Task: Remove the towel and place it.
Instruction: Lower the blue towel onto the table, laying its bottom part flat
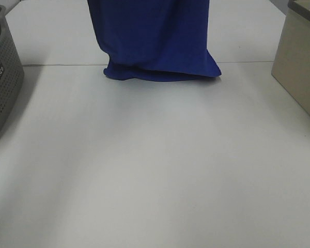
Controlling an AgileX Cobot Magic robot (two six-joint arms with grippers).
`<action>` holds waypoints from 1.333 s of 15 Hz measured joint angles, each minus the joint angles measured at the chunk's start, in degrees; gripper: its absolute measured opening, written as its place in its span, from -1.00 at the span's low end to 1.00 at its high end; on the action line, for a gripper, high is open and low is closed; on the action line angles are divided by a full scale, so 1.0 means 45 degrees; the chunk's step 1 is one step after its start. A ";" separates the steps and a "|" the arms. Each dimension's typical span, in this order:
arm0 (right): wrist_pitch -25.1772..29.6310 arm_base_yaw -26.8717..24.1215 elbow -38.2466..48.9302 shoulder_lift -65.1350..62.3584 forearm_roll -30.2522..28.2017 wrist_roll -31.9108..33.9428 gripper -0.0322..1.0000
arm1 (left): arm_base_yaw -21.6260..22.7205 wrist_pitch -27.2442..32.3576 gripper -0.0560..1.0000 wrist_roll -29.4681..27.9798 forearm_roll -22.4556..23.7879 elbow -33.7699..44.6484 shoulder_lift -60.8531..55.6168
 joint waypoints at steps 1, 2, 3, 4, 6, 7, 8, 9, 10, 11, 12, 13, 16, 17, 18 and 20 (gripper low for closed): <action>0.0624 0.0000 0.0000 -0.0216 0.0204 0.0013 -0.90 | 0.0000 0.0917 -0.89 -0.0140 -0.0064 0.0000 -0.0229; 0.1299 0.0000 0.0000 -0.0382 0.0395 0.0013 -0.90 | 0.0000 0.1655 -0.89 -0.0357 -0.0178 0.0000 -0.0433; 0.1808 0.0000 0.0000 -0.0535 0.0547 0.0127 -0.90 | 0.0000 0.2126 -0.89 -0.0624 -0.0306 0.0000 -0.0624; 0.2203 0.0000 0.0000 -0.0675 0.0662 0.0242 -0.90 | 0.0000 0.2215 -0.89 -0.0866 -0.0331 0.0000 -0.0777; 0.2928 0.0000 0.0000 -0.1006 0.0942 0.0395 -0.90 | 0.0000 0.2241 -0.89 -0.1502 -0.0357 -0.0013 -0.1057; 0.3310 0.0000 0.0000 -0.1248 0.1070 0.0624 -0.90 | 0.0000 0.2254 -0.89 -0.1681 -0.0344 -0.0013 -0.1261; 0.3400 0.0000 0.0000 -0.1362 0.1146 0.0688 -0.90 | -0.0064 0.2266 -0.89 -0.1719 -0.0344 -0.0013 -0.1388; 0.3425 0.0000 0.0000 -0.1502 0.1146 0.0879 -0.90 | -0.0229 0.2266 -0.89 -0.1732 -0.0306 -0.0013 -0.1515; 0.3425 0.0000 0.0089 -0.1681 0.1146 0.0968 -0.90 | -0.0560 0.2279 -0.89 -0.1732 -0.0242 -0.0013 -0.1642; 0.3425 0.0000 0.0267 -0.1910 0.1146 0.1044 -0.90 | -0.0942 0.2279 -0.89 -0.1732 -0.0038 0.0051 -0.1770; 0.3425 0.0000 0.0382 -0.2037 0.1146 0.1108 -0.90 | -0.1108 0.2279 -0.89 -0.1732 0.0102 0.0127 -0.1833; 0.3425 0.0000 0.0611 -0.2305 0.1146 0.1222 -0.90 | -0.1515 0.2292 -0.89 -0.1783 0.0497 0.0344 -0.1986; 0.3438 0.0000 0.1146 -0.2992 0.1146 0.1337 -0.90 | -0.2203 0.2343 -0.89 -0.2585 0.1184 0.0904 -0.2241; 0.3438 0.0000 0.1324 -0.3209 0.1171 0.1350 -0.90 | -0.2241 0.2343 -0.89 -0.2865 0.1210 0.1108 -0.2343; 0.3438 0.0000 0.1617 -0.3412 0.1235 0.1426 -0.90 | -0.2254 0.2343 -0.89 -0.3158 0.1222 0.1439 -0.2559; 0.3438 0.0000 0.2699 -0.3960 0.1273 0.1553 -0.90 | -0.2279 0.2343 -0.89 -0.3514 0.1146 0.2470 -0.3158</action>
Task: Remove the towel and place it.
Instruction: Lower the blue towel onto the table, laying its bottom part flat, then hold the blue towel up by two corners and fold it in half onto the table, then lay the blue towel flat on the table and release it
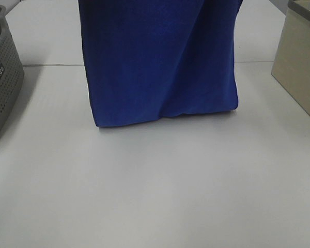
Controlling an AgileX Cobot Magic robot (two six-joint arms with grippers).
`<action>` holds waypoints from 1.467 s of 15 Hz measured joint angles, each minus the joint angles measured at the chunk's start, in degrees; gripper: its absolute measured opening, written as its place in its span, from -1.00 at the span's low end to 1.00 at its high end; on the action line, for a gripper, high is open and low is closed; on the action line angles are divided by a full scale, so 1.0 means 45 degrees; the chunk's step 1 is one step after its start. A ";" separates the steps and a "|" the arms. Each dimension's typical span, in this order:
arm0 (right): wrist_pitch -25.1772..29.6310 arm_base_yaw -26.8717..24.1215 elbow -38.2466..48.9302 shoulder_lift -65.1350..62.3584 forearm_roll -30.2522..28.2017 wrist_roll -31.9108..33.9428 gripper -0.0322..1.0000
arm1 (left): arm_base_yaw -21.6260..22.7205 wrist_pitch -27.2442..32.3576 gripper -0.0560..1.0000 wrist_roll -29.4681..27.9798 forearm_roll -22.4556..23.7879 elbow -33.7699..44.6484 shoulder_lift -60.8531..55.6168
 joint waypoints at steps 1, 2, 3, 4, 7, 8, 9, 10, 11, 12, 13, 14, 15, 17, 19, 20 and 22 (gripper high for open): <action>0.0000 0.0000 0.0726 -0.0280 0.0013 0.0064 -0.90 | -0.0025 0.0000 -0.89 -0.0051 -0.0229 0.0662 -0.0293; 0.0000 0.0000 0.1553 -0.0560 0.0076 0.0089 -0.90 | -0.0025 0.0000 -0.89 -0.0064 -0.0484 0.1515 -0.0598; 0.0000 0.0000 0.2266 -0.0815 0.0102 0.0127 -0.90 | -0.0025 0.0000 -0.89 -0.0076 -0.0777 0.2305 -0.0942; 0.0000 0.0000 0.3043 -0.1159 0.0102 0.0306 -0.90 | -0.0025 0.0000 -0.89 -0.0076 -0.1044 0.3069 -0.1311; -0.0013 0.0000 0.4940 -0.2317 0.0102 0.0598 -0.90 | -0.0025 0.0000 -0.89 -0.0115 -0.2024 0.5424 -0.2559; -0.0013 0.0000 0.5258 -0.2546 0.0102 0.0675 -0.90 | -0.0025 0.0000 -0.89 -0.0140 -0.2241 0.5819 -0.2801; -0.0025 0.0000 0.5870 -0.2967 0.0115 0.0815 -0.90 | -0.0025 0.0000 -0.89 -0.0153 -0.2597 0.6557 -0.3272; -0.0025 0.0000 0.6646 -0.3450 0.0127 0.1006 -0.90 | -0.0025 -0.0013 -0.89 -0.0153 -0.2979 0.7321 -0.3718; -0.0025 0.0000 0.7423 -0.3909 0.0153 0.1108 -0.90 | -0.0025 -0.0013 -0.89 -0.0153 -0.3336 0.8174 -0.4151; -0.0038 0.0000 0.8263 -0.4342 0.0178 0.1210 -0.90 | -0.0025 -0.0025 -0.89 -0.0166 -0.3769 0.8976 -0.4456; -0.0038 0.0000 0.9231 -0.4813 0.0191 0.1362 -0.90 | -0.0025 -0.0038 -0.89 -0.0166 -0.4253 0.9893 -0.4647; -0.0051 0.0000 1.0899 -0.5386 0.0216 0.1528 -0.90 | -0.0025 -0.0051 -0.89 -0.0166 -0.5029 1.1650 -0.4736; -0.0051 0.0000 1.1574 -0.5488 0.0293 0.1630 -0.90 | -0.0025 -0.0064 -0.89 -0.0178 -0.5373 1.2414 -0.4749; -0.0076 0.0000 1.2885 -0.5488 0.0547 0.1642 -0.90 | -0.0038 -0.0076 -0.89 -0.0178 -0.5755 1.3929 -0.4762; -0.0089 0.0000 1.4120 -0.5488 0.0675 0.1642 -0.90 | -0.0064 -0.0076 -0.89 -0.0178 -0.6239 1.5304 -0.4762; -0.0089 0.0000 1.4630 -0.5488 0.0738 0.1642 -0.90 | -0.0064 -0.0102 -0.89 -0.0178 -0.6570 1.5852 -0.4762; -0.0089 0.0013 1.5572 -0.5488 0.0879 0.1642 -0.90 | -0.0064 -0.0115 -0.89 0.0178 -0.7372 1.6807 -0.4775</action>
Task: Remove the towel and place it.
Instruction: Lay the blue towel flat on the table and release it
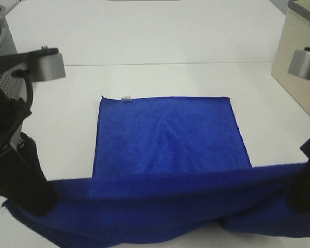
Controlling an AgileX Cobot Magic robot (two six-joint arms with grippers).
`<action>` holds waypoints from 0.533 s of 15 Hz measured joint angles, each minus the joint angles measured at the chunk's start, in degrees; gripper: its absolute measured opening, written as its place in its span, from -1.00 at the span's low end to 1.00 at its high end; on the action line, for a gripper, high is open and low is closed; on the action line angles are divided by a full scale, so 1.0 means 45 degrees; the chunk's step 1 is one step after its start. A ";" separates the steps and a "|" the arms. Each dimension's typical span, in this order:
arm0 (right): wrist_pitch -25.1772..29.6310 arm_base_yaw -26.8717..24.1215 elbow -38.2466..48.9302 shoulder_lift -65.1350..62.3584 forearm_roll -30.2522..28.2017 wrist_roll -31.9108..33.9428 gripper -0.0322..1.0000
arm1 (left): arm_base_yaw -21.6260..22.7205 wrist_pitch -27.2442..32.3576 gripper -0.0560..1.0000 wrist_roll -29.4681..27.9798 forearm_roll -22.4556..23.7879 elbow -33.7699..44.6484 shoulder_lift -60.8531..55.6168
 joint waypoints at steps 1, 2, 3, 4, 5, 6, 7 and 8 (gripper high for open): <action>0.0000 0.0000 0.0420 0.0000 0.0076 0.0000 -0.90 | 0.0000 0.0000 -0.89 0.0191 -0.0293 0.0344 0.0000; 0.0000 0.0000 0.0879 0.0000 0.0204 0.0025 -0.90 | -0.0013 0.0000 -0.89 0.0395 -0.0751 0.0777 0.0000; 0.0000 0.0000 0.1362 0.0013 0.0471 0.0025 -0.90 | -0.0216 -0.0013 -0.89 0.0433 -0.0853 0.1070 0.0000; 0.0000 0.0000 0.1795 0.0038 0.0726 0.0025 -0.90 | -0.0598 -0.0013 -0.89 0.0433 -0.0853 0.1337 0.0000; 0.0000 0.0000 0.2088 0.0166 0.0904 0.0025 -0.90 | -0.1171 0.0000 -0.89 0.0433 -0.0917 0.1490 0.0038; 0.0000 0.0000 0.2254 0.0306 0.1006 0.0025 -0.90 | -0.1732 0.0013 -0.89 0.0433 -0.1108 0.1541 0.0293; 0.0000 0.0000 0.2355 0.0433 0.1057 0.0025 -0.90 | -0.2254 0.0025 -0.89 0.0446 -0.1197 0.1592 0.0726; -0.0013 0.0000 0.2432 0.0586 0.1070 0.0025 -0.90 | -0.2648 0.0013 -0.89 0.0471 -0.1273 0.1642 0.1273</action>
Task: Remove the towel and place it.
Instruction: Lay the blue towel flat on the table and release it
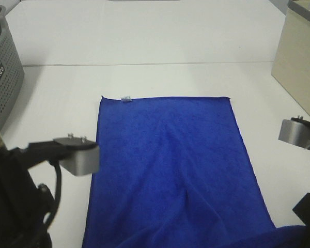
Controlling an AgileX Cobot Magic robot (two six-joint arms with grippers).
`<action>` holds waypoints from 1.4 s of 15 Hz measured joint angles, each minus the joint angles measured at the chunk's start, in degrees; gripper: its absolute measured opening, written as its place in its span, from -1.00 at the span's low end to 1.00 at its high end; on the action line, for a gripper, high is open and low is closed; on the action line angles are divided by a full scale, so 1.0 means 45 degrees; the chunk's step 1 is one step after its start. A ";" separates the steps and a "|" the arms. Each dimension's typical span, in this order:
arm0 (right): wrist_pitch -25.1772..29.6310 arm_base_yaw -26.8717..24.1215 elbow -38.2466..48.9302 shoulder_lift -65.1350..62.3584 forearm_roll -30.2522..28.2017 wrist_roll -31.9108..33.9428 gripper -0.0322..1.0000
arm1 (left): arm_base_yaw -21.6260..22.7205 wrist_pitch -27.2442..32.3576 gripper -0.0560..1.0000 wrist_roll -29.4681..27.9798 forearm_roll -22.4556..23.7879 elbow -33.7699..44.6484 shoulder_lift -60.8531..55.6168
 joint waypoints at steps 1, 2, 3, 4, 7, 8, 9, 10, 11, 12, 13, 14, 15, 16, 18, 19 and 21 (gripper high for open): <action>0.0000 0.0000 0.0064 0.0166 0.0000 0.0000 -0.90 | -0.0153 -0.0013 -0.89 0.0000 0.0000 0.0000 0.0649; 0.0000 0.0000 0.0064 0.0306 -0.0076 0.0000 -0.90 | -0.0178 -0.0076 -0.89 0.0025 0.0000 0.0000 0.1222; 0.0000 0.0000 0.0064 0.0407 -0.0267 0.0000 -0.90 | -0.0178 -0.0153 -0.89 0.0153 0.0000 0.0000 0.1668; 0.0000 0.0000 0.0064 0.0560 -0.0484 0.0000 -0.90 | -0.0178 -0.0255 -0.89 0.0280 0.0000 0.0000 0.2050; -0.0013 0.0000 0.0140 0.1502 -0.0904 -0.0115 -0.90 | -0.0191 -0.0420 -0.89 0.0573 -0.0242 0.0000 0.3119; -0.0025 0.0000 0.0166 0.1897 -0.0891 -0.0318 -0.90 | -0.0191 -0.0598 -0.89 0.0573 -0.0255 0.0000 0.3387; -0.0025 0.0000 0.0191 0.2330 -0.0891 -0.0497 -0.90 | -0.0191 -0.0815 -0.89 0.0573 -0.0267 0.0000 0.3616; -0.0025 0.0000 0.0204 0.2712 -0.0891 -0.0713 -0.90 | -0.0191 -0.0968 -0.89 0.0573 -0.0395 0.0000 0.3871; -0.0038 0.0000 0.0204 0.3158 -0.0891 -0.0879 -0.90 | -0.0191 -0.1057 -0.89 0.0573 -0.0458 0.0000 0.4113; -0.0038 0.0000 0.0204 0.3591 -0.0879 -0.1070 -0.90 | -0.0191 -0.1235 -0.89 0.0522 -0.0458 -0.0013 0.4342; -0.0051 0.0000 0.0204 0.4049 -0.0751 -0.1324 -0.90 | -0.0191 -0.1311 -0.89 0.0509 -0.0471 -0.0013 0.4520; -0.0064 0.0000 0.0204 0.4444 -0.0535 -0.1630 -0.90 | -0.0191 -0.1324 -0.89 0.0484 -0.0484 -0.0013 0.4673; -0.0064 0.0000 0.0204 0.4864 -0.0267 -0.1999 -0.90 | -0.0191 -0.1324 -0.89 0.0471 -0.0497 -0.0013 0.4711; -0.0064 0.0000 0.0191 0.5309 -0.0064 -0.2305 -0.90 | -0.0191 -0.1337 -0.89 0.0471 -0.0586 -0.0013 0.4736; -0.0153 0.0000 0.0191 0.6099 0.0038 -0.2623 -0.90 | -0.0191 -0.1337 -0.89 0.0433 -0.0815 -0.0013 0.4736; -0.0229 0.0000 0.0191 0.6379 0.0051 -0.2712 -0.90 | -0.0191 -0.1388 -0.89 0.0433 -0.0815 -0.0013 0.4736; -0.0407 0.0000 0.0191 0.6786 0.0064 -0.2878 -0.90 | -0.0191 -0.1630 -0.89 0.0420 -0.0815 -0.0013 0.4736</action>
